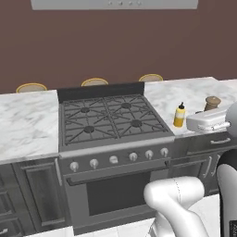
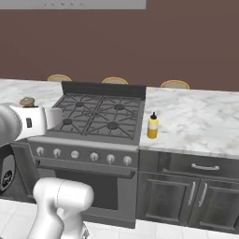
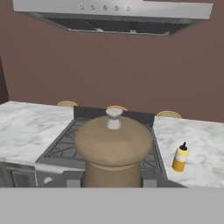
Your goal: Take 2 condiments from the cabinet and move them on the counter near the stove.Make sure the condiments are lined up with each other, next to each other.
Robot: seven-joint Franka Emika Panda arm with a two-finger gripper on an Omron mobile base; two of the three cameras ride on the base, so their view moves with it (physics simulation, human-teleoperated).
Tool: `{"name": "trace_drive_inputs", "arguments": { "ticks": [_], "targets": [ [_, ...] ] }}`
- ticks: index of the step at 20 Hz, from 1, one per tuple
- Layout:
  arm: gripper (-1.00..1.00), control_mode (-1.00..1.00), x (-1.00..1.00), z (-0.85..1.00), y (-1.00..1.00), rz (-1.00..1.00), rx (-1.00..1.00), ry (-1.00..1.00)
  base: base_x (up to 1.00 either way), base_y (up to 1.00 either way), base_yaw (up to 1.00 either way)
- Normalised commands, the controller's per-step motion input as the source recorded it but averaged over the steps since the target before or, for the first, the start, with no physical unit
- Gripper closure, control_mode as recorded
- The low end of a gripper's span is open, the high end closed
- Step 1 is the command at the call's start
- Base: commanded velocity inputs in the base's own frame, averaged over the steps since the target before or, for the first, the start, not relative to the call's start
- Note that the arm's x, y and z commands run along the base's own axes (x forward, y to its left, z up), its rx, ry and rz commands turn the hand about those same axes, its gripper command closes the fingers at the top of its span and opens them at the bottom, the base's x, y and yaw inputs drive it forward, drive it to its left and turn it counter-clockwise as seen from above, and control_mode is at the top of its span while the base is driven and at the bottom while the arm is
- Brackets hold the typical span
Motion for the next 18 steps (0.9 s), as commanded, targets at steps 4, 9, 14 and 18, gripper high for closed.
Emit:
{"name": "trace_drive_inputs", "arguments": {
  "ticks": [4, 9, 14, 18],
  "targets": [
    [1.00, 1.00, 0.00, 0.00, 0.00, 0.00, 0.00, 0.00, 0.24, -0.48, 0.02],
    [1.00, 1.00, 0.00, 0.00, 0.00, 0.00, 0.00, 0.00, 0.40, -0.35, 0.02],
    [1.00, 1.00, 0.00, 0.00, 0.00, 0.00, 0.00, 0.00, 0.53, -0.19, 0.03],
    [1.00, 1.00, 0.00, 0.00, 0.00, 0.00, 0.00, 0.00, 0.60, 0.00, 0.04]
  ]
}}
